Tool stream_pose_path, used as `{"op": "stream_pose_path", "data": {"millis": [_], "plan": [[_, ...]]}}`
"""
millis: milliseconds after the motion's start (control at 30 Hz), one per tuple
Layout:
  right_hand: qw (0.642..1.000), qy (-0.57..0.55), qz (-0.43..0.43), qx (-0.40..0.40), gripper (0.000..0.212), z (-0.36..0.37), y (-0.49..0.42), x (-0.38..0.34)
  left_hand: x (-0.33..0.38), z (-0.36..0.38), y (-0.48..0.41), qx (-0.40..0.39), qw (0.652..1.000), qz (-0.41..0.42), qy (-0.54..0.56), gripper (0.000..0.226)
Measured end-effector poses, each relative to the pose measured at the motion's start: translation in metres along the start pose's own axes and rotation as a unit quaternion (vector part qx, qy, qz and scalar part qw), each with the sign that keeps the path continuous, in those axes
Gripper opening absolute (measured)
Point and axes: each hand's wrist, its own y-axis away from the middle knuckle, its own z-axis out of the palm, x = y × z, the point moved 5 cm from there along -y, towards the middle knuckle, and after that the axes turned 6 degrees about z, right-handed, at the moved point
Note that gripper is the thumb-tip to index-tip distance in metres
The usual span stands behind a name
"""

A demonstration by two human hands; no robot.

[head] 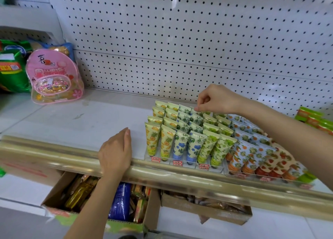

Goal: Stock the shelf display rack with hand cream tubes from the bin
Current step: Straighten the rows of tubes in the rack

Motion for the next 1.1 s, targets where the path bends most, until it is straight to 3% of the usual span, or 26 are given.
{"op": "stream_pose_path", "data": {"millis": [333, 1100], "plan": [[0.999, -0.017, -0.040, 0.014, 0.012, 0.011, -0.005, -0.026, -0.001, 0.000, 0.000, 0.004, 1.000, -0.001, 0.001, 0.047], [1.000, 0.019, 0.000, 0.017, 0.013, 0.022, -0.010, -0.021, 0.001, -0.002, 0.000, 0.023, 1.000, 0.007, 0.006, 0.044]]}}
